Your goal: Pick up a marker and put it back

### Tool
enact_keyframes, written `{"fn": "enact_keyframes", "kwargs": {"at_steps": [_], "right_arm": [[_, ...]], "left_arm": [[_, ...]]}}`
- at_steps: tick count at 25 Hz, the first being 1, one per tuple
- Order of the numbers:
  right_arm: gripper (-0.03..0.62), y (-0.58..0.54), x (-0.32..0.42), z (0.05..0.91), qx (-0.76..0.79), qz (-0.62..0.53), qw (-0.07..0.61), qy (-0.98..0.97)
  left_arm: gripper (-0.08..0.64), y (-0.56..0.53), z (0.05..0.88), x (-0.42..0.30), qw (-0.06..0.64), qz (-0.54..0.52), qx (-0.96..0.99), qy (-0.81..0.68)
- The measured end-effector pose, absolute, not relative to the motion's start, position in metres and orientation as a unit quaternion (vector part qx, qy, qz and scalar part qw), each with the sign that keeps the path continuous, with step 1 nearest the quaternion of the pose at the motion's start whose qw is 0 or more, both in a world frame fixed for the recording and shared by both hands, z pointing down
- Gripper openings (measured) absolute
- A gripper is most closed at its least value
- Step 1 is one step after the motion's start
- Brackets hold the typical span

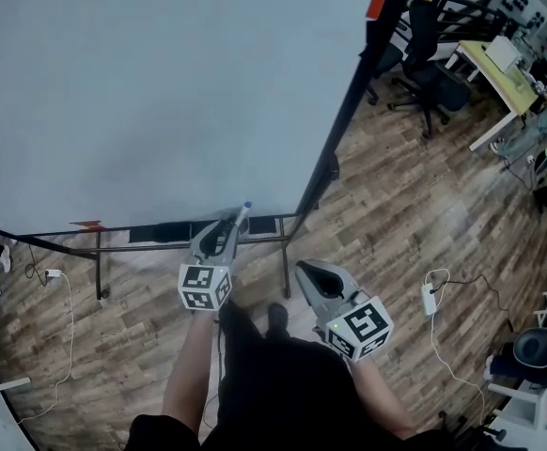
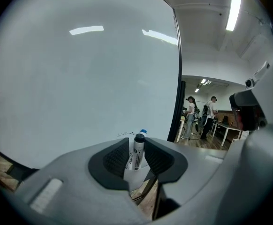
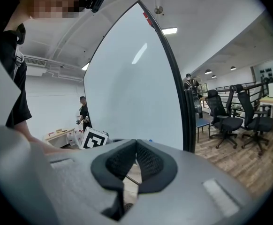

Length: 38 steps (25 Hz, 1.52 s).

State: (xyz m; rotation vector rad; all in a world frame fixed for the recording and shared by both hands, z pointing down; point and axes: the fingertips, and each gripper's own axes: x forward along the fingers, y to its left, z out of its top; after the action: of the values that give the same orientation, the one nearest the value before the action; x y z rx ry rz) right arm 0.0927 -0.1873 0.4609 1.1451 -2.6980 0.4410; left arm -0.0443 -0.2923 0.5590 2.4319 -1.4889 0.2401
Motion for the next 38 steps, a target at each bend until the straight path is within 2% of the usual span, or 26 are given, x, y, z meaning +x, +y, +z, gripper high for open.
{"fn": "enact_keyframes", "kwargs": {"at_steps": [11,19,26,32,38], "right_arm": [[0.003,-0.187,0.089,0.456,0.379,0.148,0.078,-0.91],[0.003,-0.182,0.09,0.455,0.37,0.129,0.082,-0.916],[0.003,-0.17,0.077,0.462,0.351,0.165,0.056,-0.92],[0.003,-0.149,0.035,0.456,0.34,0.18,0.043,-0.922],[0.003,-0.107,-0.017,0.451,0.378,0.192,0.016,-0.906]], "left_arm": [[0.141,-0.289,0.546,-0.054,0.117,0.097,0.839,-0.523],[0.141,-0.273,0.513,-0.059,0.079,0.092,0.832,-0.541],[0.141,-0.239,0.49,-0.056,0.069,0.07,0.838,-0.536],[0.135,-0.207,0.487,-0.063,0.051,0.088,0.859,-0.502],[0.124,-0.16,0.48,-0.108,0.045,0.074,0.885,-0.457]]}}
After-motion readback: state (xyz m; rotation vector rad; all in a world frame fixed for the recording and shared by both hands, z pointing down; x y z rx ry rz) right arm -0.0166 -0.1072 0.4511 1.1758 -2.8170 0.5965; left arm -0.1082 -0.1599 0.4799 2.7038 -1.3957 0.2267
